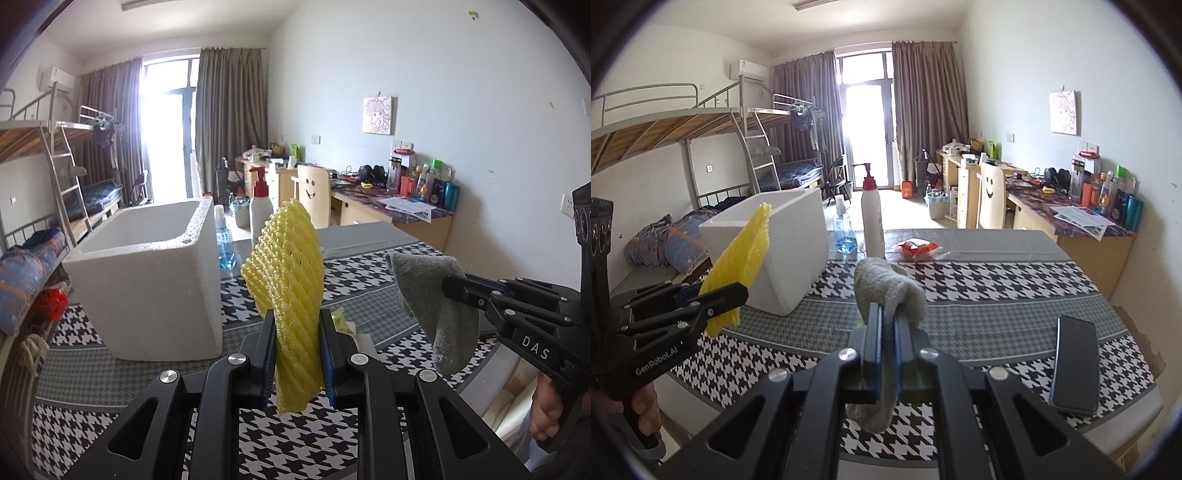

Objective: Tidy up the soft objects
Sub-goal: 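Lift the yellow sponge with the left tool while the right tool lifts the grey cloth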

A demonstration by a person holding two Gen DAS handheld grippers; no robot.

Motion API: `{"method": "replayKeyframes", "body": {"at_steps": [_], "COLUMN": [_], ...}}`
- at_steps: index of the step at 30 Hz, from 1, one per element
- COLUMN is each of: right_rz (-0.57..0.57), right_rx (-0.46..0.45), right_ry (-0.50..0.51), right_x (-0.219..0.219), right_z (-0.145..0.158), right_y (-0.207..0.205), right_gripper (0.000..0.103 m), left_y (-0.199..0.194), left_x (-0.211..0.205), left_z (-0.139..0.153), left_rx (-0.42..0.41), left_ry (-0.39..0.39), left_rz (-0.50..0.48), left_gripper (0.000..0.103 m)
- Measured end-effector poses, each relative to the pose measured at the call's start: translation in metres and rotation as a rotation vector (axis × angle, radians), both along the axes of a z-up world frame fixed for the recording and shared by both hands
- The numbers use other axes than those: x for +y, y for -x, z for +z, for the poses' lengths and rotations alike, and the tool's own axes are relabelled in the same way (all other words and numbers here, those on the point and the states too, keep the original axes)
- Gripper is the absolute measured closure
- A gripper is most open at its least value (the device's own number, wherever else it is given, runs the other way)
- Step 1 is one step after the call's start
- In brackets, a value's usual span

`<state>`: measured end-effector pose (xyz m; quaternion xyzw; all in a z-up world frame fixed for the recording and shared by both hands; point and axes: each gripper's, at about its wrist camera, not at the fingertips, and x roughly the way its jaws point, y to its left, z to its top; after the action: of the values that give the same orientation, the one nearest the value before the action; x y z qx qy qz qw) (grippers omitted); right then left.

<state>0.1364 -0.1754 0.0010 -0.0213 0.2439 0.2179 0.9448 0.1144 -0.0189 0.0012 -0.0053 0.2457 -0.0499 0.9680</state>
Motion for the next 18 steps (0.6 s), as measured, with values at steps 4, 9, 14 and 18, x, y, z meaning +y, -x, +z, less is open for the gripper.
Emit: {"method": "replayKeyframes", "body": {"at_steps": [4,9,14,18], "right_rz": [0.01,0.024,0.031,0.036], "right_rx": [-0.005,-0.014,-0.028,-0.036], "right_ry": [0.0,-0.001,0.004,0.005], "right_x": [0.004,0.01,0.016,0.02], "right_z": [0.002,0.006,0.011,0.013], "right_y": [-0.001,-0.003,-0.004,-0.006], "right_gripper": [0.095,0.095,0.095,0.095], "left_y": [-0.002,-0.005,-0.009,-0.011], "left_x": [0.001,0.003,0.006,0.008], "left_z": [0.002,0.006,0.008,0.011], "left_rx": [-0.002,-0.007,-0.011,-0.018], "left_ry": [-0.002,-0.002,-0.006,-0.013], "left_rz": [0.001,-0.001,0.004,0.006], "left_gripper": [0.081,0.081,0.081,0.081]}}
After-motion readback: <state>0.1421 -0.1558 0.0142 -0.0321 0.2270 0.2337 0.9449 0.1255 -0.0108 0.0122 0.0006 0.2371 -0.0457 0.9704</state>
